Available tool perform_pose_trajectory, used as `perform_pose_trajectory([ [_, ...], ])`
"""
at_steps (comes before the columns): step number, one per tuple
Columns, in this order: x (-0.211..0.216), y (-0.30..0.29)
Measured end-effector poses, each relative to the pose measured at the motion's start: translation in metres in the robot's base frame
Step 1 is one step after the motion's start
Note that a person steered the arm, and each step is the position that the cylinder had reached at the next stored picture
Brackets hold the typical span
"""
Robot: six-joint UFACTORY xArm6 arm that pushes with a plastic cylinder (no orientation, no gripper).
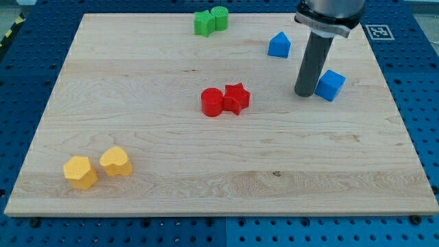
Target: Move the blue triangle closer to blue cube
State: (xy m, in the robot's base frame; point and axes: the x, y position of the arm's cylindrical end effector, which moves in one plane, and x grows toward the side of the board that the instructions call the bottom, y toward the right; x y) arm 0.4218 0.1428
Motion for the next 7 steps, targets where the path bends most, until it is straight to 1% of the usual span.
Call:
perform_pose_trajectory([
  [1,0.002,0.000],
  [3,-0.001,0.072],
  [4,-0.001,0.079],
  [5,-0.002,0.038],
  [6,-0.038,-0.013],
  [7,-0.077,-0.078],
])
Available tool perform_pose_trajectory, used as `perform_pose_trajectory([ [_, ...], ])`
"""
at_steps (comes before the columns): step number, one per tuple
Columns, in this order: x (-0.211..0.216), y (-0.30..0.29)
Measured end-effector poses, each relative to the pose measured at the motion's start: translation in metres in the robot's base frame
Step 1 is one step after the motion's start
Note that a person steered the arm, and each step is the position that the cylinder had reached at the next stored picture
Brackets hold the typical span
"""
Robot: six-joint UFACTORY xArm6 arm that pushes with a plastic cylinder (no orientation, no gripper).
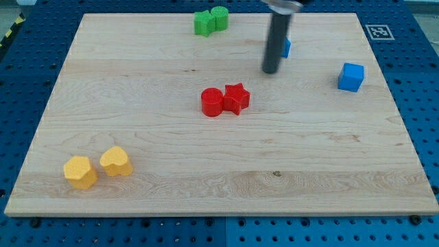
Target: Move the blue triangle closer to blue cube
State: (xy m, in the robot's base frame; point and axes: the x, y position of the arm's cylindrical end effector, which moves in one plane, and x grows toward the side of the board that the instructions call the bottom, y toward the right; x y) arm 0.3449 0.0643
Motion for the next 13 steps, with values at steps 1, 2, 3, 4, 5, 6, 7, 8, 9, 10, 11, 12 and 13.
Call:
perform_pose_trajectory([
  [1,-0.028,-0.036],
  [2,-0.034,-0.035],
  [3,-0.060,-0.011],
  [4,-0.060,0.001],
  [5,-0.060,0.051],
  [6,-0.054,0.082],
  [7,-0.041,0.084],
  [8,-0.027,0.084],
  [9,-0.010,0.084],
  [10,0.006,0.084],
  [11,0.014,0.084],
  [12,0.031,0.084],
  [13,0.048,0.084],
])
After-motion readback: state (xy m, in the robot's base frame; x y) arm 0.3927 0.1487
